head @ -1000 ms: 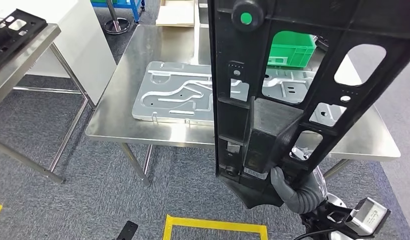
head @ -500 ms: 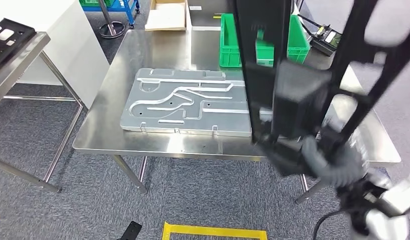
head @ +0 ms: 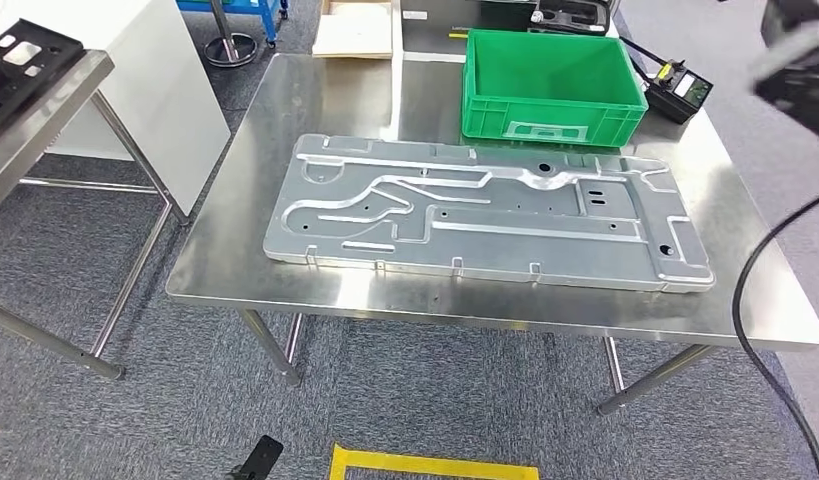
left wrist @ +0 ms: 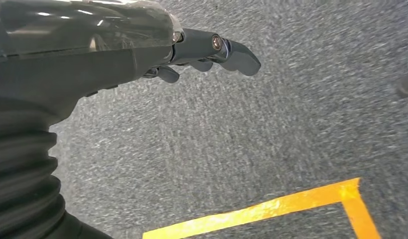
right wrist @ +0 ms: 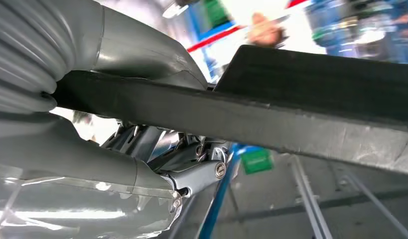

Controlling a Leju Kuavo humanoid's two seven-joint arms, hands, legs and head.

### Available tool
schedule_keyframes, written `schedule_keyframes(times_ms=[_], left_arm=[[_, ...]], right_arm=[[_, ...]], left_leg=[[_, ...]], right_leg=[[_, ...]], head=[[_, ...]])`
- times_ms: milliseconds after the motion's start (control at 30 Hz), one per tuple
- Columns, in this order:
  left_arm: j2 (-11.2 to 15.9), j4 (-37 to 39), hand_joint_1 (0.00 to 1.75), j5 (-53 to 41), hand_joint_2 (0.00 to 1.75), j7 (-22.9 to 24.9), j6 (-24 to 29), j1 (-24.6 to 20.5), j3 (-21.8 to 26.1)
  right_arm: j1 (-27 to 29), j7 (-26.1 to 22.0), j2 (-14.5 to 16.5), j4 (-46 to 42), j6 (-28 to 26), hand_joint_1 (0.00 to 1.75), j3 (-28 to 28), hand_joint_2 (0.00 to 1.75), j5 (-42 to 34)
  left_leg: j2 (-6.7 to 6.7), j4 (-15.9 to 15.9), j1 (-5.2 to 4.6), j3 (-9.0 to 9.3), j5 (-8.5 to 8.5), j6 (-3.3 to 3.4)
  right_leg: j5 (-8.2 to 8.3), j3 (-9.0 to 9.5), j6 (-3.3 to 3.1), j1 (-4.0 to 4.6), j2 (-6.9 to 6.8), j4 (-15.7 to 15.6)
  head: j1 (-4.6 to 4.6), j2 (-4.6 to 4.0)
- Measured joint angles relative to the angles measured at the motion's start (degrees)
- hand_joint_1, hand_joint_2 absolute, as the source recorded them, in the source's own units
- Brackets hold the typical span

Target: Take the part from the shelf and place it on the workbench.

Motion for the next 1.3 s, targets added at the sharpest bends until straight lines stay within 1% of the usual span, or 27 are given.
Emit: schedule_keyframes(times_ms=[33, 67, 133, 233, 300, 367, 400, 433, 467, 500, 533, 567, 600, 667, 733, 800, 867, 900, 933, 967, 1033, 1067, 1100, 1167, 1233, 1267, 1300], left_arm=[[-0.01, 0.0, 0.0, -0.02, 1.75, -0.17, -0.07, -0.18, -0.11], [-0.01, 0.0, 0.0, -0.04, 1.75, -0.28, -0.17, -0.36, -0.25], [-0.02, 0.0, 0.0, -0.07, 1.75, -0.38, -0.35, -0.65, -0.52], [0.02, 0.0, 0.0, -0.01, 1.75, -0.4, -0.46, -0.75, -0.75], [0.08, 0.0, 0.0, 0.14, 1.75, -0.38, -0.46, -0.73, -0.75], [0.19, 0.0, 0.0, 0.37, 1.75, -0.32, -0.45, -0.53, -0.75], [0.27, 0.0, 0.0, 0.49, 1.75, -0.29, -0.45, -0.37, -0.75], [0.35, 0.0, 0.0, 0.56, 1.75, -0.27, -0.46, -0.24, -0.74], [0.43, 0.0, 0.0, 0.61, 1.75, -0.28, -0.46, -0.15, -0.74], [0.5, 0.0, 0.0, 0.66, 1.75, -0.28, -0.46, -0.1, -0.74], [0.55, 0.0, 0.0, 0.68, 1.75, -0.28, -0.48, -0.08, -0.74], [0.58, 0.0, 0.0, 0.68, 1.75, -0.28, -0.5, -0.08, -0.75], [0.6, 0.0, 0.0, 0.66, 1.75, -0.27, -0.52, -0.03, -0.75], [0.66, 0.0, 0.0, 0.52, 1.75, -0.19, -0.48, 0.15, -0.75], [0.75, 0.0, 0.0, 0.28, 1.75, -0.26, -0.12, 0.3, -0.76], [0.79, 0.0, 0.0, 0.57, 0.87, -0.78, 0.5, 0.21, -0.76], [0.79, 0.0, 0.0, 1.08, 0.0, -0.98, 0.89, 0.15, -0.75], [0.79, 0.0, 0.0, 1.12, 0.0, -0.79, 0.96, 0.16, -0.75], [0.79, 0.0, 0.0, 1.09, 0.0, -0.49, 0.99, 0.16, -0.75], [0.79, 0.0, 0.0, 1.07, 0.0, -0.03, 1.03, 0.13, -0.75], [0.78, 0.0, 0.0, 1.07, 0.0, 1.39, 1.23, 0.02, -0.74], [0.75, 0.0, 0.0, 1.02, 0.0, 2.32, 1.36, -0.05, -0.74], [0.73, 0.0, 0.0, 0.95, 0.0, 3.24, 1.45, -0.11, -0.74], [0.7, 0.0, 0.0, 0.86, 0.0, 4.51, 1.47, -0.14, -0.73], [0.73, 0.0, 0.0, 0.86, 0.0, 5.11, 1.44, -0.09, -0.73], [0.75, 0.0, 0.0, 0.86, 0.0, 5.29, 1.45, -0.09, -0.73], [0.77, 0.0, 0.0, 0.85, 0.0, 5.41, 1.46, -0.09, -0.73]], right_arm=[[-1.27, -0.11, 0.39, 3.53, -2.76, 1.75, 2.11, 1.75, 3.4], [-2.36, -0.06, 1.02, 7.69, -5.95, 1.75, 4.39, 1.75, 6.79], [-3.63, 0.61, 2.8, 15.96, -11.69, 1.75, 8.54, 1.75, 12.58], [-3.77, 2.56, 5.71, 25.98, -15.79, 1.75, 13.14, 1.75, 17.66], [-3.55, 3.77, 7.73, 31.16, -16.99, 1.75, 15.12, 1.75, 19.14], [-2.91, 4.75, 9.53, 35.43, -17.78, 1.75, 16.45, 1.75, 19.96], [-2.42, 5.2, 10.45, 37.38, -18.06, 1.75, 17.0, 1.75, 20.28], [-1.86, 5.63, 11.29, 39.06, -18.3, 1.75, 17.48, 1.75, 20.59], [-1.32, 6.04, 12.11, 40.63, -18.5, 1.75, 17.95, 1.75, 20.93], [-0.87, 6.37, 12.83, 41.96, -18.61, 1.75, 18.38, 1.75, 21.27], [-0.55, 6.72, 13.42, 43.15, -18.68, 1.75, 18.77, 1.75, 21.63], [-0.35, 7.0, 13.9, 44.22, -18.7, 1.31, 19.14, 1.31, 21.95], [-0.21, 7.23, 14.26, 45.13, -18.71, 0.87, 19.46, 0.87, 22.21], [0.01, 7.51, 14.84, 46.6, -18.71, 0.0, 20.02, 0.0, 22.48], [0.12, 7.56, 15.26, 47.56, -18.69, 0.0, 20.44, 0.0, 22.54], [0.02, 7.6, 15.43, 48.36, -18.65, 0.0, 20.68, 0.0, 22.57], [0.05, 7.65, 15.5, 49.13, -18.59, 0.0, 20.83, 0.0, 22.59], [0.14, 7.68, 15.51, 49.46, -18.56, 0.0, 20.9, 0.0, 22.6], [0.22, 7.75, 15.52, 49.76, -18.52, 0.0, 20.96, 0.0, 22.6], [0.24, 7.85, 15.53, 50.02, -18.5, 0.0, 21.0, 0.0, 22.6], [0.04, 8.17, 15.54, 50.36, -18.48, 0.0, 21.03, 0.0, 22.6], [-0.14, 8.32, 15.56, 50.49, -18.45, 0.0, 21.03, 0.0, 22.62], [-0.28, 8.48, 15.57, 50.62, -18.4, 0.0, 21.03, 0.0, 22.66], [-0.39, 8.78, 15.6, 50.88, -18.29, 0.0, 21.03, 0.0, 22.75], [-0.48, 9.03, 15.64, 51.07, -18.29, 0.0, 21.0, 0.0, 22.84], [-0.59, 9.09, 15.66, 51.11, -18.32, 0.0, 20.95, 0.0, 22.87], [-0.73, 9.1, 15.69, 51.13, -18.34, 0.0, 20.89, 0.0, 22.91]], left_leg=[[-0.09, 0.11, -0.08, 0.0, -0.11, -0.19], [-0.15, 0.17, -0.11, -0.07, -0.15, -0.42], [-0.17, 0.13, -0.09, -0.2, -0.1, -0.93], [-0.1, 1.14, 0.0, -0.68, -0.96, -1.9], [0.06, 6.3, 0.15, -3.24, -3.64, -2.45], [0.16, 14.06, 0.38, -7.41, -6.54, -2.81], [0.18, 16.35, 0.51, -8.85, -6.79, -2.96], [0.21, 16.37, 0.63, -9.23, -5.84, -3.08], [0.25, 13.87, 0.74, -8.38, -3.81, -3.15], [0.3, 9.7, 0.82, -6.67, -1.29, -3.15], [0.33, 5.67, 0.78, -4.83, 0.48, -3.1], [0.31, 2.6, 0.72, -3.46, 1.55, -2.93], [0.29, 0.98, 0.64, -2.75, 1.82, -2.73], [0.22, 0.52, 0.47, -2.6, 1.48, -2.11], [0.23, 0.08, 0.55, -2.24, 1.56, -1.31], [0.2, -0.39, 0.68, -1.8, 1.62, -0.62], [0.14, -0.41, 0.58, -1.64, 1.47, -0.28], [0.12, -0.38, 0.52, -1.56, 1.38, -0.2], [0.11, -0.34, 0.46, -1.45, 1.28, -0.16], [0.09, -0.27, 0.4, -1.29, 1.14, -0.18], [0.06, -0.1, 0.3, -0.94, 0.81, -0.36], [0.05, 0.07, 0.18, -0.9, 0.71, -0.54], [0.06, 0.19, 0.14, -0.95, 0.68, -0.76], [0.08, 0.26, 0.1, -1.15, 0.83, -1.29], [0.12, 0.46, 0.04, -1.31, 0.4, -1.91], [0.14, 1.51, 0.01, -1.67, -0.65, -2.22], [0.18, 3.75, 0.06, -2.46, -2.41, -2.5]], right_leg=[[1.48, 1.67, -0.25, 0.16, 0.0, -3.72], [2.25, 2.79, -0.5, 0.34, 0.01, -6.26], [2.19, 3.32, -0.87, 0.77, 0.03, -7.63], [2.43, 3.65, -1.73, 0.4, -0.05, -8.26], [2.48, 3.82, -2.27, 0.19, -0.24, -8.5], [2.34, 3.83, -2.51, 0.19, -0.3, -8.46], [2.24, 3.88, -2.53, 0.19, -0.27, -8.43], [2.11, 3.98, -2.49, 0.16, -0.22, -8.39], [1.91, 4.14, -2.38, 0.11, -0.16, -8.31], [1.65, 4.32, -2.19, 0.05, -0.09, -8.18], [1.36, 4.4, -1.93, 0.08, -0.04, -8.01], [1.13, 4.38, -1.66, 0.12, -0.01, -7.83], [1.0, 4.3, -1.38, 0.22, 0.0, -7.72], [0.96, 4.26, -0.79, 0.28, -0.01, -7.82], [0.28, 4.23, -0.16, 0.08, -0.08, -7.29], [-2.32, 2.26, 0.23, -0.07, -0.12, -2.82], [-5.54, -1.74, 0.41, -0.07, -0.11, 4.85], [-6.24, -3.43, 0.45, -0.08, -0.12, 7.69], [-5.76, -4.18, 0.4, -0.08, -0.13, 8.51], [-4.13, -3.75, 0.25, -0.06, -0.13, 7.0], [0.33, -0.32, -0.39, 0.13, -0.13, -0.75], [1.89, 1.37, -0.75, 0.34, -0.15, -4.35], [2.64, 2.37, -1.04, 0.56, -0.16, -6.56], [2.85, 2.68, -1.34, 0.89, -0.13, -7.57], [3.23, 2.71, -1.84, 0.52, -0.21, -8.07], [3.49, 2.74, -2.18, 0.31, -0.32, -8.38], [3.75, 2.71, -2.48, 0.12, -0.44, -8.64]], head=[[0.01, 0.0], [0.01, 0.0], [0.01, 0.0], [-0.01, 0.0], [-0.02, 0.0], [-0.03, 0.0], [-0.04, 0.0], [-0.04, 0.0], [-0.04, 0.0], [-0.04, 0.0], [-0.04, 0.0], [-0.03, 0.0], [-0.02, 0.0], [0.0, 0.0], [0.0, 0.0], [0.01, 0.0], [0.0, 0.0], [0.0, 0.0], [0.0, 0.0], [0.0, 0.0], [0.0, 0.0], [-0.01, 0.0], [-0.01, 0.0], [-0.02, 0.0], [-0.02, 0.0], [-0.03, 0.0], [-0.03, 0.0]])
